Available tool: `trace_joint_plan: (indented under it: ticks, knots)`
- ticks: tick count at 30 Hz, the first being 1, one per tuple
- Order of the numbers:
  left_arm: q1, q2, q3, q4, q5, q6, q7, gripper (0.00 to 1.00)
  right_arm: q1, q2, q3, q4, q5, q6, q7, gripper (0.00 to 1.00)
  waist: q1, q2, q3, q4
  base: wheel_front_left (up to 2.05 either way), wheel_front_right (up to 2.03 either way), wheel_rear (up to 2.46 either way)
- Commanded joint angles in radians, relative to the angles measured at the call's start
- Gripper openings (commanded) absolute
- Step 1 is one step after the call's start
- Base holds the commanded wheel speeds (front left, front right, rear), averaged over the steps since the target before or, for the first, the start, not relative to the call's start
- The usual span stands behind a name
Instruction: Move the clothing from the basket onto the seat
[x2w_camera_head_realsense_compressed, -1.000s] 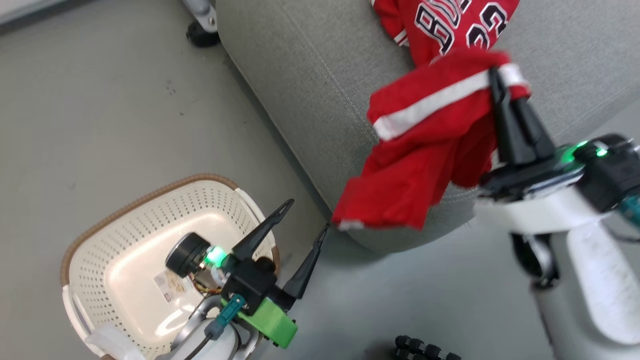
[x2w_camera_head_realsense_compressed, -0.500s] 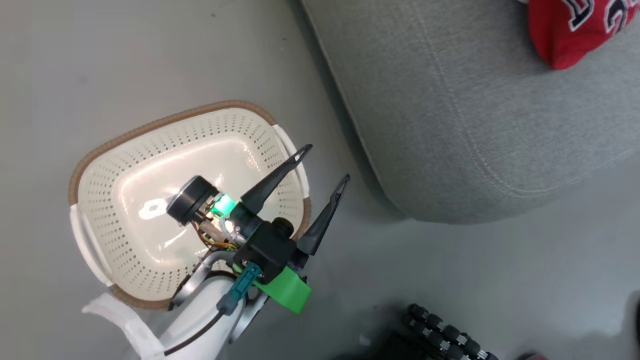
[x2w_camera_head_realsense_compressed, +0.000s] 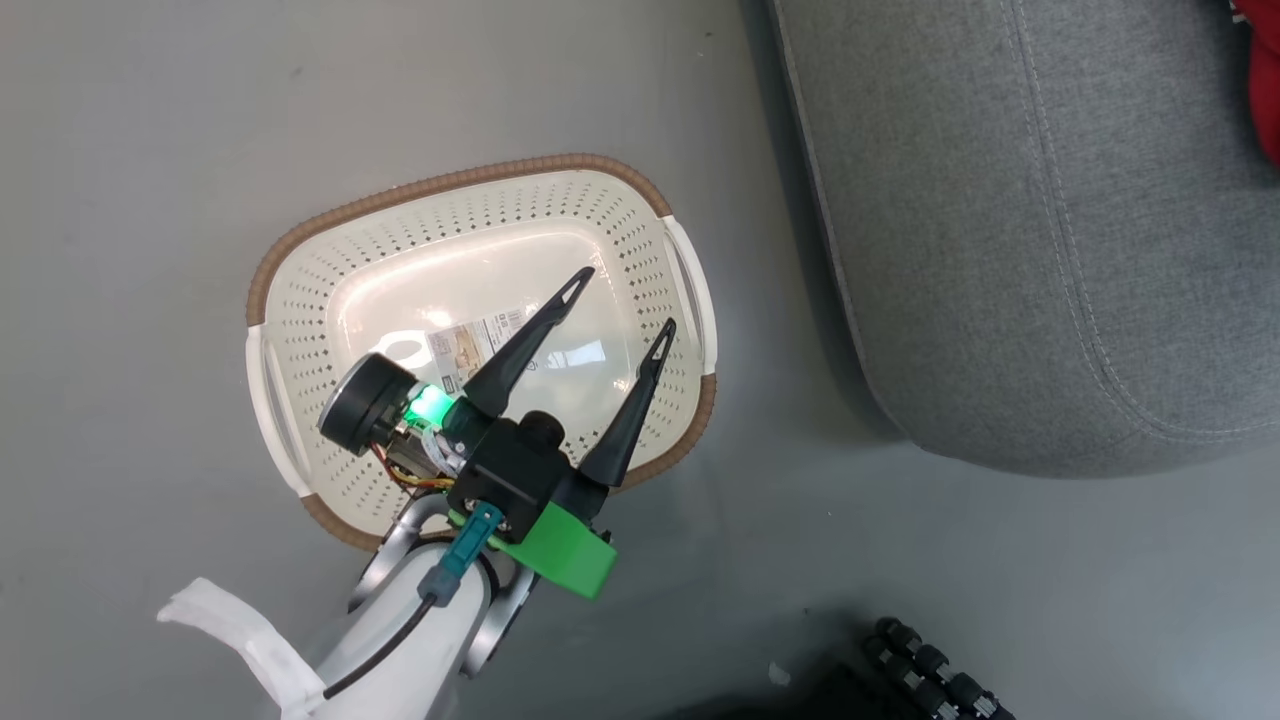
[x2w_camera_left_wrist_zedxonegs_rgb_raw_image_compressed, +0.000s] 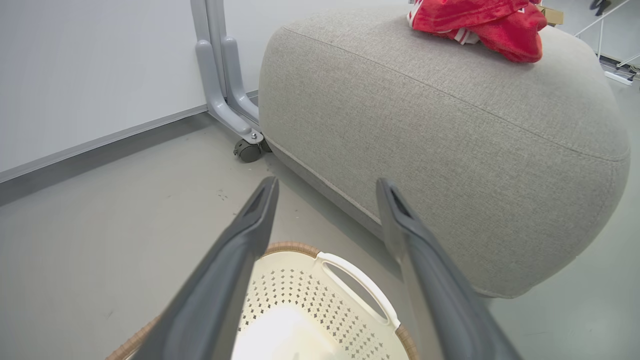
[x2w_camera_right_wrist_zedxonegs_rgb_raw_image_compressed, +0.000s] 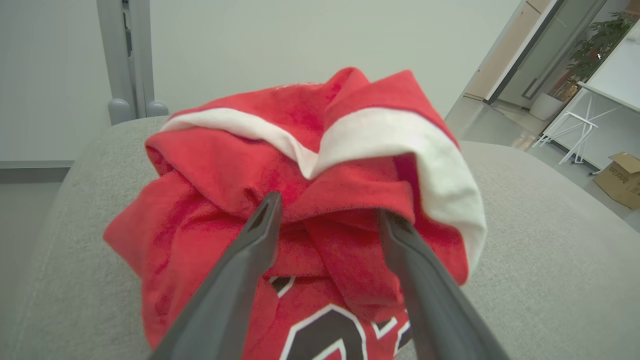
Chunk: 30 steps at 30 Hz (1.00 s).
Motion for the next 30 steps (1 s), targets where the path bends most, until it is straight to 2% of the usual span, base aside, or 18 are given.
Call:
trace_joint_plan:
  ticks: [1,5,8,10,14,23,26,30]
  knots:
    - [0.021,-0.004,0.009,0.010,-0.017,0.008,-0.009,1.00,0.057,0.020,-0.011,-0.029,-0.014,-0.001,-0.003,1.00,-0.0001,0.0000,-0.052,-0.004,0.00,0.00,0.00]
    - [0.047,-0.018,0.035,0.024,-0.013,0.059,-0.037,1.00,0.193,0.102,-0.042,-0.140,-0.002,-0.001,-0.003,1.00,-0.0001,0.0000,-0.129,-0.005,0.00,0.00,0.00]
    - [0.081,-0.042,0.056,0.035,-0.039,0.085,-0.048,1.00,0.298,0.148,-0.007,-0.209,0.002,-0.002,-0.003,1.00,-0.0001,0.0000,-0.195,-0.002,0.00,0.00,0.00]
    - [0.100,-0.057,0.077,0.036,-0.048,0.101,-0.051,1.00,0.359,0.175,0.029,-0.249,0.008,-0.001,-0.003,1.00,-0.0001,0.0000,-0.245,0.008,0.00,0.00,0.00]
    - [0.159,-0.096,0.123,0.012,-0.084,0.103,-0.049,1.00,0.488,0.209,0.153,-0.316,0.029,-0.001,-0.003,1.00,-0.0001,0.0000,-0.335,0.054,0.00,0.00,0.00]
    - [0.333,-0.142,0.266,0.017,-0.107,0.109,-0.048,1.00,0.621,0.275,0.462,-0.301,0.023,-0.001,-0.003,1.00,-0.0001,0.0000,-0.543,0.159,0.00,0.00,0.00]
    - [0.396,-0.150,0.324,0.008,-0.103,0.114,-0.048,1.00,0.645,0.295,0.525,-0.287,0.020,-0.001,-0.003,1.00,-0.0001,0.0000,-0.613,0.183,0.00,0.00,0.00]
    - [0.469,-0.153,0.393,-0.020,-0.084,0.121,-0.048,1.00,0.670,0.317,0.558,-0.298,0.003,-0.001,-0.003,1.00,-0.0001,0.0000,-0.687,0.207,0.00,0.00,0.00]
